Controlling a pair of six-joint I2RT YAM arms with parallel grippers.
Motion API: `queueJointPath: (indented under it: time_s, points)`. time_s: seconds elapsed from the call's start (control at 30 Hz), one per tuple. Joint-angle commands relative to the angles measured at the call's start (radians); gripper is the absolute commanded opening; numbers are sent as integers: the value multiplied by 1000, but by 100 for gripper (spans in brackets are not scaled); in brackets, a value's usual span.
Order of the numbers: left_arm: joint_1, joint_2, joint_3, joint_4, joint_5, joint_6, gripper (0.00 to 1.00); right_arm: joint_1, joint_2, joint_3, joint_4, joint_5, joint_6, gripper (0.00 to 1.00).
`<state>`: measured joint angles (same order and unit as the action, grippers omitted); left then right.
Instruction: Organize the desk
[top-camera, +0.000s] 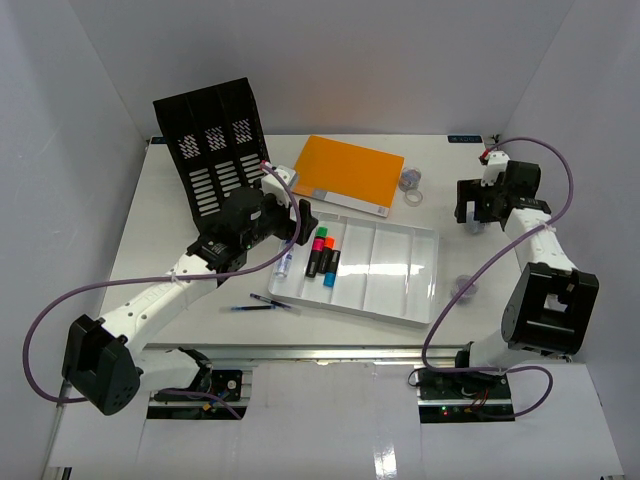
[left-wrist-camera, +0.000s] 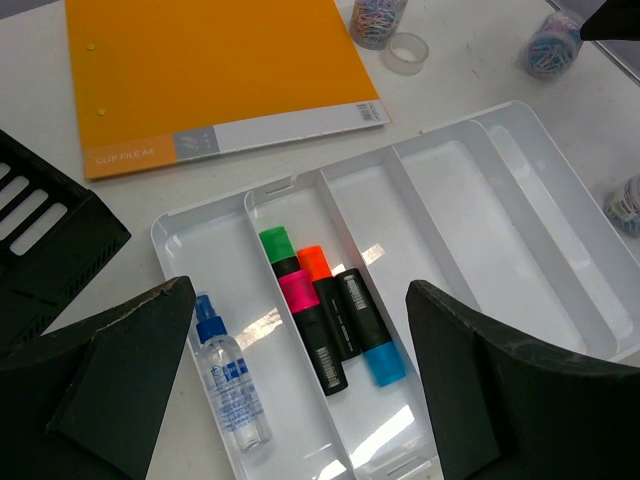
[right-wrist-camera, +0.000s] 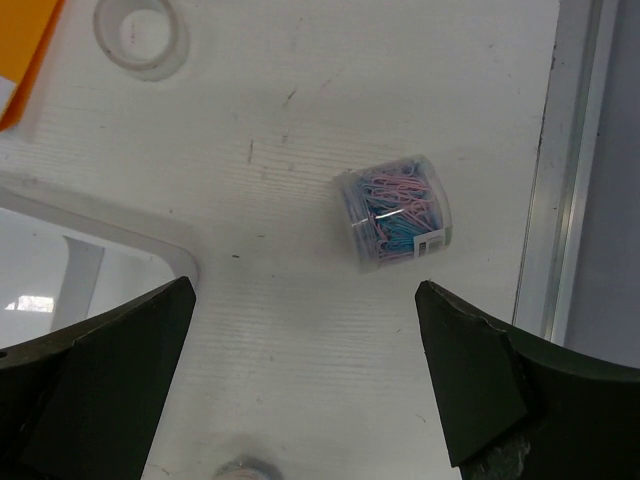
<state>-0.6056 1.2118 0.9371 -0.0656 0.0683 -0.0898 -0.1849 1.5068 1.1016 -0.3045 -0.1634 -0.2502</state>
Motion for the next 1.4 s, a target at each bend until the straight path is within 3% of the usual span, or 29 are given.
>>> queueJointPath:
  time_s: [0.0,0.27,0.57,0.97,1.37]
  points:
    - [-2,-28,-11,24,-7,7,98,-11,47,76,-16,94,-18,97]
    - [-2,-23,-18,29,-17,16,98,-25,209,199,-95,45,-146,98]
    - [-2,-29,-23,31,-27,24,98,-28,369,363,-187,75,-158,98]
    - [-2,-32,-21,32,-19,25,98,-34,404,348,-241,70,-184,79]
    - [-2,-35,-26,35,-25,30,98,-38,429,370,-266,73,-176,49]
